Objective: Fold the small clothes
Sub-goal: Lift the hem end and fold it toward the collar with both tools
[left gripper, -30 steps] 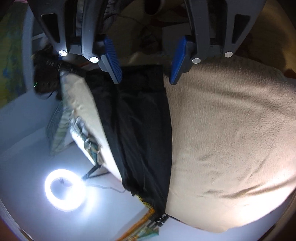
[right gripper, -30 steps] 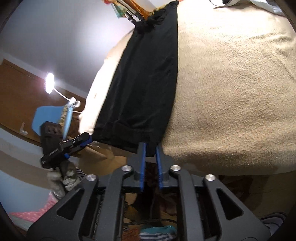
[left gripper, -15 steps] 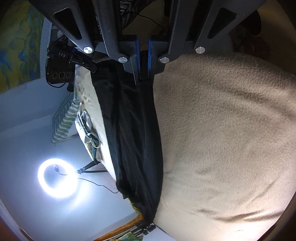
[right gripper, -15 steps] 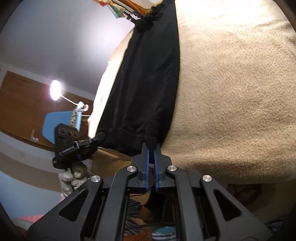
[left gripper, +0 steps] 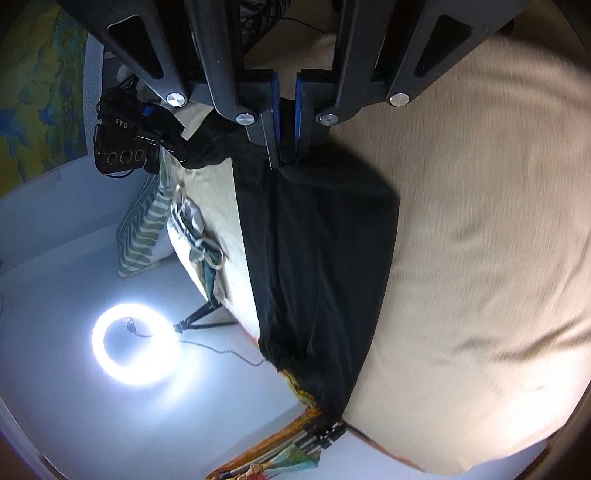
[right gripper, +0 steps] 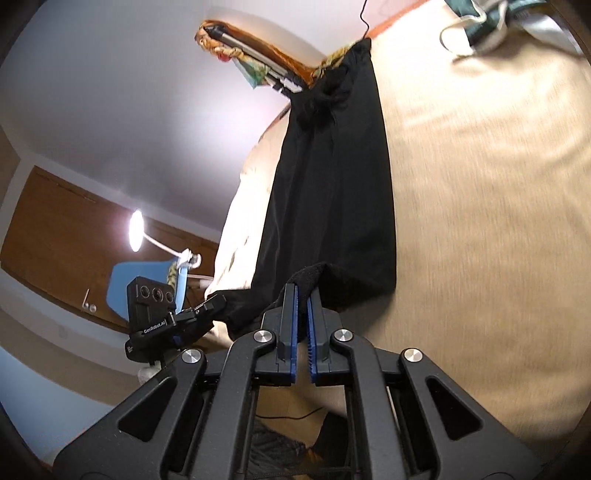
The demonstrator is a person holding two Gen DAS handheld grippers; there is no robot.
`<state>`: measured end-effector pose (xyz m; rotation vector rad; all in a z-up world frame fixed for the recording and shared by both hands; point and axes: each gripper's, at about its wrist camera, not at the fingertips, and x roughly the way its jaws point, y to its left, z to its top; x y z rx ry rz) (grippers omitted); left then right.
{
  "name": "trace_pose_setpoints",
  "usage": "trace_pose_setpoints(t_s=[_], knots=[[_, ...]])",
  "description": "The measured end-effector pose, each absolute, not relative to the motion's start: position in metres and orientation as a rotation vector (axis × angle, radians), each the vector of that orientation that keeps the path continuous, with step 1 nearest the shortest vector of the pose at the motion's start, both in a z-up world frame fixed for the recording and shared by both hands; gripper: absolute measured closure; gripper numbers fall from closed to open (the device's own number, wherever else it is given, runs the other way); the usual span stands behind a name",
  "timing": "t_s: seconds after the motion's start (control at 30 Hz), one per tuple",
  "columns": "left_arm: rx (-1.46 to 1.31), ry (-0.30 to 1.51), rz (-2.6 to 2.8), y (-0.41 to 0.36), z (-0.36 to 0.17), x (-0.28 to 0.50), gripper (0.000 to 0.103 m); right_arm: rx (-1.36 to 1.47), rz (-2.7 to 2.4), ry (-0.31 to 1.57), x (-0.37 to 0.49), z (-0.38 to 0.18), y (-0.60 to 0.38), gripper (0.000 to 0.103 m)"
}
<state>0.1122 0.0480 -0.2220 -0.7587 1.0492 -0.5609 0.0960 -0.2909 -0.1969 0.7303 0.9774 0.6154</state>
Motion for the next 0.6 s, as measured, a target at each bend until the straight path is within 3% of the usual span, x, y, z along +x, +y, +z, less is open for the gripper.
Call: trace_pose_setpoints(t_s=[0.6], knots=[[-0.775,1.03,-0.456,0.056,-0.246,0.225,0.101,0.694,0.462,1.023,0.214,-0.221,-0.287,0.097]])
